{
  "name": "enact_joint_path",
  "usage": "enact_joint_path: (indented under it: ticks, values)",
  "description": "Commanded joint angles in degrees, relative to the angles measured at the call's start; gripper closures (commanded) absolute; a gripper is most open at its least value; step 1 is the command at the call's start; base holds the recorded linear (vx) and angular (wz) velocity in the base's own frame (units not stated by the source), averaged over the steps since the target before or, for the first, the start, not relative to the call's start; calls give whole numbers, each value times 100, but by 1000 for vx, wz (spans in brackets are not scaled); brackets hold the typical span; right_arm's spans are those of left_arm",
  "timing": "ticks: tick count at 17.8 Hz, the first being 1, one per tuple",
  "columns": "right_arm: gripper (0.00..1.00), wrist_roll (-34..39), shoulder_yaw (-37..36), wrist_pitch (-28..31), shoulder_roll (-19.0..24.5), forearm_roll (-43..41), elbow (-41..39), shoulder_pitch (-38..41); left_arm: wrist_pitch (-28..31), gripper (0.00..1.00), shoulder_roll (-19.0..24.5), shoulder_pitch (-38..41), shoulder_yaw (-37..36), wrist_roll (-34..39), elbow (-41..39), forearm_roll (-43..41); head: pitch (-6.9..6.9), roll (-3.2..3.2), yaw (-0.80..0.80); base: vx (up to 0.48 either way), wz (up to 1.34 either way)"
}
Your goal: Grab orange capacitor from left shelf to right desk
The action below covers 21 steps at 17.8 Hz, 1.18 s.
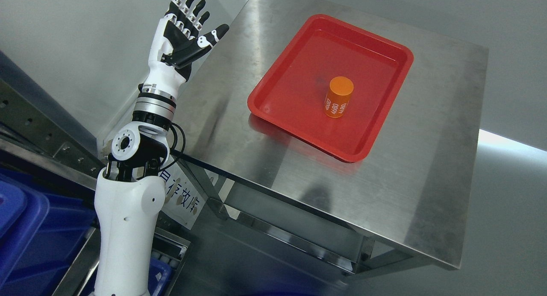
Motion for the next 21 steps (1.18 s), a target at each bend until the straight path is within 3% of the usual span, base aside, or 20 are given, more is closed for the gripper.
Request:
enact_joint_path:
  ticks: [1,10,21]
  values:
    - [0,2,-70,-2,-100,35,-100,123,-206,0,100,377,87,112,-190,1,0,0,0,0,0]
    - [0,2,-70,-2,-100,35,-100,123,-778,0,100,536,-194,94,-190,-34,0,0,0,0,0]
    - [0,2,-70,-2,-100,35,-100,123,-831,0,106,694,-255,94,-190,-34,0,0,0,0,0]
